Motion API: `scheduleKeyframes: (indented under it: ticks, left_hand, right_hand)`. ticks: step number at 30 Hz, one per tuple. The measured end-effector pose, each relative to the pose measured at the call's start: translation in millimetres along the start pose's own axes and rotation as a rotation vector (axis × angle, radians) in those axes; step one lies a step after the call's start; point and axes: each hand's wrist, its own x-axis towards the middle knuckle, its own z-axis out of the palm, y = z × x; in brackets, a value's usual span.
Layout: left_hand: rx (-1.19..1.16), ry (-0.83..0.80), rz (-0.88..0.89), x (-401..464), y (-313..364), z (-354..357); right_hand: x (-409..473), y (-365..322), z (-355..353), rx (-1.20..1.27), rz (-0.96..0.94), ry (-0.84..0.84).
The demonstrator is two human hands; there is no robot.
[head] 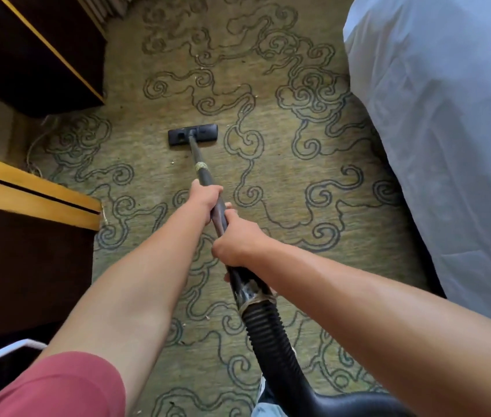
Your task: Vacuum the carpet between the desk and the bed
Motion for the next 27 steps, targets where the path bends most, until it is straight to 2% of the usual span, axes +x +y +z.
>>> scheduleKeyframes:
  ticks: [2, 4, 9, 13, 16, 21, 27]
  left_hand:
    - [0.291, 0.073, 0.057, -3, 0, 2]
    - [0.410, 0.091, 0.109, -18, 0, 13]
    - [0.233, -0.019, 0.001, -65, 11, 59]
    - [0.055, -0.035, -0.093, -119, 1, 91]
    - [-0.131, -0.048, -0.196, -147, -10, 104]
    - [-0.127, 0.020, -0.199, -177, -20, 127]
    - [-0.129, 0.005, -0.222, -197, -17, 158]
  right_hand:
    - [-3, 2, 1, -0.048, 0.015, -0.004]
    - [-9, 7, -12, -0.122, 0.022, -0.005]
    - [-42, 20, -77, -0.355, 0.140, 0.066]
    - [-103, 31, -116, -0.571, 0.122, 0.025]
    - [-146, 39, -128, -0.611, 0.116, 0.003]
    - [-184, 50, -139, -0.622, 0.112, 0.013]
    - [-196, 68, -167, -0.636, 0.142, 0.016]
